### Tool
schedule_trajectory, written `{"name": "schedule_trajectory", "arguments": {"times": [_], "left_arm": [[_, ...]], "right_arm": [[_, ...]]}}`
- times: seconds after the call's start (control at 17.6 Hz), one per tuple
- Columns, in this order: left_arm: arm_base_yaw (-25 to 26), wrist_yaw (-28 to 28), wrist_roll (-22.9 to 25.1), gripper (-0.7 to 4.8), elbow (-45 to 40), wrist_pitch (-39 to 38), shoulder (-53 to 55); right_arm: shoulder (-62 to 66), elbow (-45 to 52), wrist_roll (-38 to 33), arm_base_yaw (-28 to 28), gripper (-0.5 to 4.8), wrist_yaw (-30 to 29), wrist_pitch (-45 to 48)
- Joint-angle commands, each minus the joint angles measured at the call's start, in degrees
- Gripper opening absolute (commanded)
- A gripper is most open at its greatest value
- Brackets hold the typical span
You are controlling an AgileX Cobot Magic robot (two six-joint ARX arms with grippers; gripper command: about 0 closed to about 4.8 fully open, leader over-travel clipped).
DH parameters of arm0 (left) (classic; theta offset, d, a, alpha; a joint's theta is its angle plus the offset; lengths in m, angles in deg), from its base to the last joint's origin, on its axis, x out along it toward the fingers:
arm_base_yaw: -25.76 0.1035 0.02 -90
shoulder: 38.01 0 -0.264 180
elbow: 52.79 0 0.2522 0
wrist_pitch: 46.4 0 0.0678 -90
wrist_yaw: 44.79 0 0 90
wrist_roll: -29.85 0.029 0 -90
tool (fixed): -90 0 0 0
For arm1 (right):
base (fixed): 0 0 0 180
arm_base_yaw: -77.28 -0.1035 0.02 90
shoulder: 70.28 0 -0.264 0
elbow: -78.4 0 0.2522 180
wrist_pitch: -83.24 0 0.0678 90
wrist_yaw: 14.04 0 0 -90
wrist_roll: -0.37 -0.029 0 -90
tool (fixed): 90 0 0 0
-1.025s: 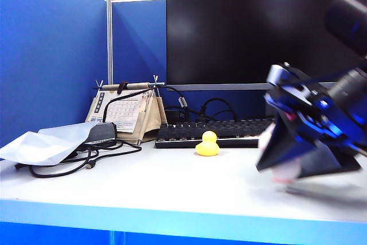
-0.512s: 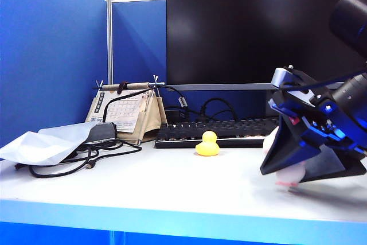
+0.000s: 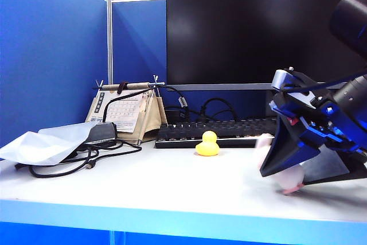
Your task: Pick up the doll with a different color than the other dolls and place it near you.
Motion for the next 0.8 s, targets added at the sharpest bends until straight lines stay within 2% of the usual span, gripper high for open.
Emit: {"name": "schedule_trajectory", "arguments": {"times": [0.06, 0.17, 0.4, 0.57, 0.63, 0.74, 0.8], "left_arm": [[0.0, -0.2, 0.1, 3.50, 0.2, 0.7, 0.0], [0.0, -0.2, 0.1, 3.50, 0.2, 0.7, 0.0], [0.0, -0.2, 0.1, 3.50, 0.2, 0.7, 0.0], [0.0, -0.2, 0.1, 3.50, 0.2, 0.7, 0.0], [0.0, -0.2, 0.1, 3.50, 0.2, 0.7, 0.0], [0.0, -0.2, 0.1, 3.50, 0.2, 0.7, 0.0], [0.0, -0.2, 0.1, 3.50, 0.2, 0.7, 0.0]], "right_arm": [[-0.2, -0.1, 0.2, -0.1, 2.57, -0.2, -0.4], [-0.2, -0.1, 0.2, -0.1, 2.74, -0.2, -0.3], [-1.5, -1.2, -1.9, -0.1, 2.74, -2.0, 4.7], [-5.6, -4.3, -2.0, -0.1, 2.73, -1.2, 5.2], [-7.2, -5.4, -2.0, -0.1, 2.60, -1.0, 4.7], [-11.7, -6.7, -1.1, 0.0, 1.84, 1.2, 2.0], [-12.9, -6.7, -0.3, 0.0, 1.65, 2.4, 0.5]]}}
